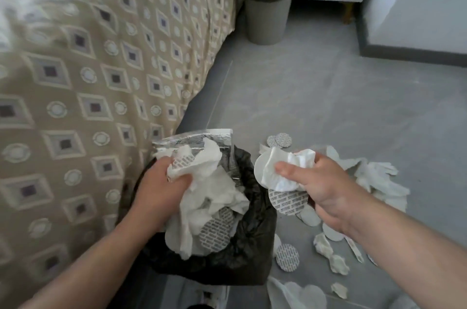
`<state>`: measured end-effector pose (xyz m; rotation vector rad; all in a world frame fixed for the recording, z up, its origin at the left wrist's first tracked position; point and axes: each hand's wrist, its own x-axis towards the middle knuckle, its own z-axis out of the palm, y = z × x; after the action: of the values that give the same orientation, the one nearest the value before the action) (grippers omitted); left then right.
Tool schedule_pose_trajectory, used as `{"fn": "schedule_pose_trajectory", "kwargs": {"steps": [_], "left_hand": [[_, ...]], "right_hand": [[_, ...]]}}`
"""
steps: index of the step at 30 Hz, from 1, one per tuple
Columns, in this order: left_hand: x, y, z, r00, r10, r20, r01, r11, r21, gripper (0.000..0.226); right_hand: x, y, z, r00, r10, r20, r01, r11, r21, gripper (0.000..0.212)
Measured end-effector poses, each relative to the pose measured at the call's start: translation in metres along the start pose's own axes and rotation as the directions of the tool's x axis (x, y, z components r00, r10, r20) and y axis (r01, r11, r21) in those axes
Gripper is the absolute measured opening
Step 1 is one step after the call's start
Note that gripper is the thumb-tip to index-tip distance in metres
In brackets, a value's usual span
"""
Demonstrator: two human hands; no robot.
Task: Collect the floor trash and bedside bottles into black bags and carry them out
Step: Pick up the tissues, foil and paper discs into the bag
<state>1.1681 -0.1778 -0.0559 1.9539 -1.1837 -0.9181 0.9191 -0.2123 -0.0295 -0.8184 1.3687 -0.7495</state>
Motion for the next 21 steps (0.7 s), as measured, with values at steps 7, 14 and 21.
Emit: {"fn": "schedule_pose_trajectory", "kwargs": {"steps": [7, 14, 21], "left_hand": [[0.015, -0.067, 0.039, 0.998, 0.026, 0.059, -0.047, 0.915, 0.400, 0.013], [0.039, -0.073, 0.054, 0.976, -0.110, 0.188, -0.007, 0.849, 0.528, 0.034], [0.001, -0.055, -0.002, 0.994, 0.031, 0.101, -0.085, 0.806, 0.586, 0.087]], "right_hand": [[0.013, 0.012, 0.027, 0.996, 0.086, 0.007, -0.086, 0.996, 0.001, 0.022], [0.016, 0.015, 0.035, 0.993, 0.119, -0.011, -0.120, 0.992, -0.051, 0.025], [0.013, 0.016, 0.061, 0.997, 0.036, 0.066, -0.001, 0.881, -0.472, 0.023]]}}
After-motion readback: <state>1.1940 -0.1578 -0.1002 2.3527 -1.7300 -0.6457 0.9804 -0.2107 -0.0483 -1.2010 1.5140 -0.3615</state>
